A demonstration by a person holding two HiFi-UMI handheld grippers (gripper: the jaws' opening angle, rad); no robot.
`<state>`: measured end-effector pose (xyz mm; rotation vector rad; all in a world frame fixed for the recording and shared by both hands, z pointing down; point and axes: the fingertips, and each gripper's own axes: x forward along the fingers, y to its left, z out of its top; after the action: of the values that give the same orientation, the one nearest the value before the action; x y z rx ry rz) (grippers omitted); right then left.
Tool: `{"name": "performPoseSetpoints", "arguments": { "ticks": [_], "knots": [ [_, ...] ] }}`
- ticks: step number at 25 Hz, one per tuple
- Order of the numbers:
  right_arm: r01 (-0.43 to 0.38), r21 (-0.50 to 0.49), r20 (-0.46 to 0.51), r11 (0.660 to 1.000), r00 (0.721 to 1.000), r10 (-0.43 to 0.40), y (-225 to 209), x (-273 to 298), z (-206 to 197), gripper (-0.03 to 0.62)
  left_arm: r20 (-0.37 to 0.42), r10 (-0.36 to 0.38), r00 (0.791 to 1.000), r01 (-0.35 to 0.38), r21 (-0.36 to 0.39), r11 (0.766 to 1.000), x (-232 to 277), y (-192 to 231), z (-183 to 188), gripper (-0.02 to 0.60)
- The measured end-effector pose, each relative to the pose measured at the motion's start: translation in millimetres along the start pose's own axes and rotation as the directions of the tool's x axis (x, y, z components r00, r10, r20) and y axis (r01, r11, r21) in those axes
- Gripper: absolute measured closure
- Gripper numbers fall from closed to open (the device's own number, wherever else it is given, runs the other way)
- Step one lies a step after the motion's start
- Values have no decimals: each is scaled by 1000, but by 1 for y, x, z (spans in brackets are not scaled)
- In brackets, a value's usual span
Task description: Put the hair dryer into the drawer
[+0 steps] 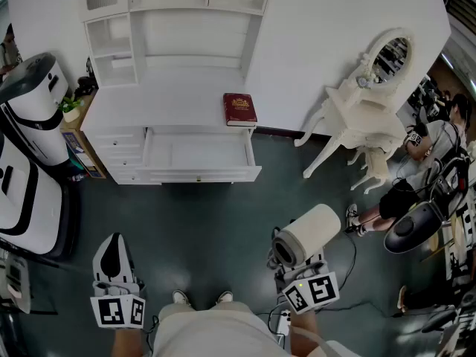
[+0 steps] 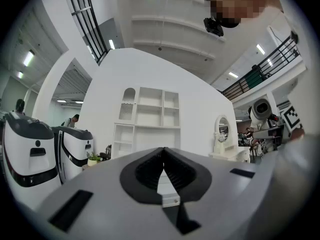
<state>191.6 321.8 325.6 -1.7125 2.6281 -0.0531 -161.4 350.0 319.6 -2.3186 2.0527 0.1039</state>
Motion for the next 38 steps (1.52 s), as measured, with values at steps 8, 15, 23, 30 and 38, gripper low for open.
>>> {"name": "performPoseSetpoints", "arguments": {
  "ticks": [8, 15, 23, 30, 38],
  "knots": [
    [-15, 16, 11, 1000, 1000, 15, 6, -6, -1, 408, -7, 10, 1000, -10, 12, 1000, -14, -2, 0, 566],
    [-57, 30, 55, 998, 997, 55, 1, -12, 9, 407, -4, 27, 1000, -27, 20, 999, -21, -13, 2, 566],
    [-87, 25, 50, 996, 995, 86, -22, -20, 5, 407, 4, 49, 999, -49, 29, 998, -24, -40, 1, 566],
    [-125, 18, 40, 992, 991, 125, -47, -26, -2, 407, -14, 78, 997, -78, 24, 997, -29, -72, -14, 566],
    [-154, 30, 11, 988, 988, 153, -57, -11, -14, 407, -44, 85, 995, -84, 18, 996, -17, -80, -29, 566]
  ]
}}
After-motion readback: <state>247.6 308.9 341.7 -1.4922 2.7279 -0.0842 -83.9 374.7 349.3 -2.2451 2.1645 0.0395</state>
